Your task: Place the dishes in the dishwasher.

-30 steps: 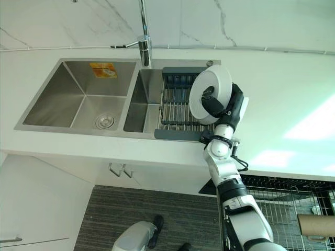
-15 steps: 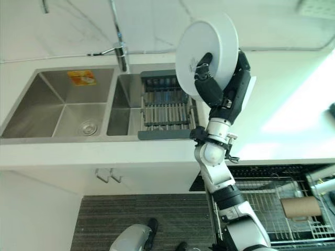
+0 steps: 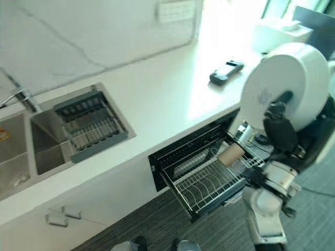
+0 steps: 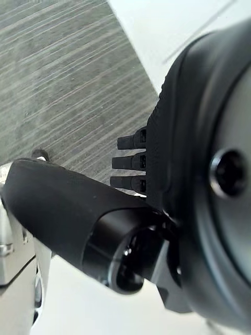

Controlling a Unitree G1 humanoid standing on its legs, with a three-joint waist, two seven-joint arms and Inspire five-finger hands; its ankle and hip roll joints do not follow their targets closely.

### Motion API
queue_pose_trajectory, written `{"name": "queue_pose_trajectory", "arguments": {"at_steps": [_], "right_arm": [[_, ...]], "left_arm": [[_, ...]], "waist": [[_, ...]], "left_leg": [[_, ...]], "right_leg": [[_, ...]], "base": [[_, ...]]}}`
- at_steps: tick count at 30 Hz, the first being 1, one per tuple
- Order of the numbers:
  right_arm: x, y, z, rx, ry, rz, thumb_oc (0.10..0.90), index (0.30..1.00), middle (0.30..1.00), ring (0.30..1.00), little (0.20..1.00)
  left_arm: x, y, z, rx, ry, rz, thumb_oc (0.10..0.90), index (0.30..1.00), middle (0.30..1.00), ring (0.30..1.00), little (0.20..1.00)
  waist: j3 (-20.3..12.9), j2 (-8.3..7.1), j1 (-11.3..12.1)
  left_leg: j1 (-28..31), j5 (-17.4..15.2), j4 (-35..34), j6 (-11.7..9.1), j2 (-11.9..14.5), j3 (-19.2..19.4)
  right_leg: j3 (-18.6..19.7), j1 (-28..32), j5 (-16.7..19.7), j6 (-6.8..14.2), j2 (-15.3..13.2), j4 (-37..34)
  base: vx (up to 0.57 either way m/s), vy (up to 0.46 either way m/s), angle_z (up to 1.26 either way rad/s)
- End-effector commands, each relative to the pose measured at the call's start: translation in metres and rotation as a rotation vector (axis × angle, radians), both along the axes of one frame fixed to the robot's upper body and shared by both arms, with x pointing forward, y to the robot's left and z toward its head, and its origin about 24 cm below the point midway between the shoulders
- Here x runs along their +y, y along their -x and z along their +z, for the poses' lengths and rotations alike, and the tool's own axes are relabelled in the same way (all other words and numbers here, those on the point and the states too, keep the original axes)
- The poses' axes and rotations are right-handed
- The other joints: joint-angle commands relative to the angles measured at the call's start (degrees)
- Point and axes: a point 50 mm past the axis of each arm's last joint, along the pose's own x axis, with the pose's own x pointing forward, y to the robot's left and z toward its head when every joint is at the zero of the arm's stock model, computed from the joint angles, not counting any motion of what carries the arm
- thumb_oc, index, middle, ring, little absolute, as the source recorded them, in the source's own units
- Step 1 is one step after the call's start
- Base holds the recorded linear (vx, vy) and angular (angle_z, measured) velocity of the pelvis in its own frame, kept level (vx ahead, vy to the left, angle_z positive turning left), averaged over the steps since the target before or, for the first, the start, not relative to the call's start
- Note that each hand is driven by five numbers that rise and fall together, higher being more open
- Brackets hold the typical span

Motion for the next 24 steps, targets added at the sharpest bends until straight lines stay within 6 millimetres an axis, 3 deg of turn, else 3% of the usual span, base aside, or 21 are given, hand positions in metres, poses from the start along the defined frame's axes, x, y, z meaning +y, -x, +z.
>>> {"name": "queue_pose_trajectory", "arguments": {"at_steps": [1, 7, 14, 18, 24], "right_arm": [[0.006, -0.008, 0.05, -0.257, 0.131, 0.128, 0.4, 0.3, 0.3, 0.3, 0.3], [0.007, -0.021, 0.019, -0.078, 0.171, 0.19, 0.4, 0.3, 0.3, 0.3, 0.3], [0.02, -0.046, 0.003, 0.062, 0.292, 0.241, 0.4, 0.3, 0.3, 0.3, 0.3], [0.018, -0.053, 0.001, 0.112, 0.3, 0.226, 0.4, 0.3, 0.3, 0.3, 0.3], [0.018, -0.065, -0.02, 0.283, 0.352, 0.176, 0.4, 0.3, 0.3, 0.3, 0.3]], "left_arm": [[0.002, -0.026, 0.004, -0.089, -0.003, 0.02, 0.8, 0.9, 0.9, 0.9, 0.9], [-0.001, -0.035, 0.006, -0.098, 0.0, -0.026, 0.8, 0.9, 0.9, 0.9, 0.9], [-0.002, -0.055, 0.011, -0.13, 0.002, -0.101, 0.8, 0.9, 0.9, 0.9, 0.9], [0.002, -0.051, 0.01, -0.107, -0.009, -0.105, 0.8, 0.9, 0.9, 0.9, 0.9], [0.004, -0.045, 0.009, -0.095, -0.009, -0.105, 0.8, 0.9, 0.9, 0.9, 0.9]], "waist": [[-0.84, -1.2, 0.75], [0.46, -1.03, 0.05], [3.58, 0.13, 2.4], [4.65, 0.53, 3.33], [5.78, 0.94, 4.49]], "left_leg": [[1.37, -11.05, 3.06, 0.59, 0.14, -2.96], [1.96, -11.37, 3.06, 0.13, 0.34, -2.94], [-1.01, -9.2, 3.06, -0.11, -0.19, -5.76], [-1.85, -8.53, 3.06, -0.25, -0.56, -6.97], [-2.29, -8.0, 3.06, -0.13, -1.29, -8.3]], "right_leg": [[-3.95, 4.53, -5.49, 2.72, -2.13, -0.95], [-4.08, 4.98, -6.25, 2.51, -1.94, -0.95], [-6.22, 3.47, -5.23, 1.43, -1.59, -0.95], [-6.91, 3.25, -4.92, 1.27, -1.58, -0.95], [-7.34, 2.94, -5.47, 0.96, -2.05, 0.49]], "base": [[0.0, -0.039, -0.17], [0.05, -0.021, -0.12], [0.0, -0.014, 0.13], [0.01, 0.009, 0.17], [0.04, 0.032, 0.11]]}}
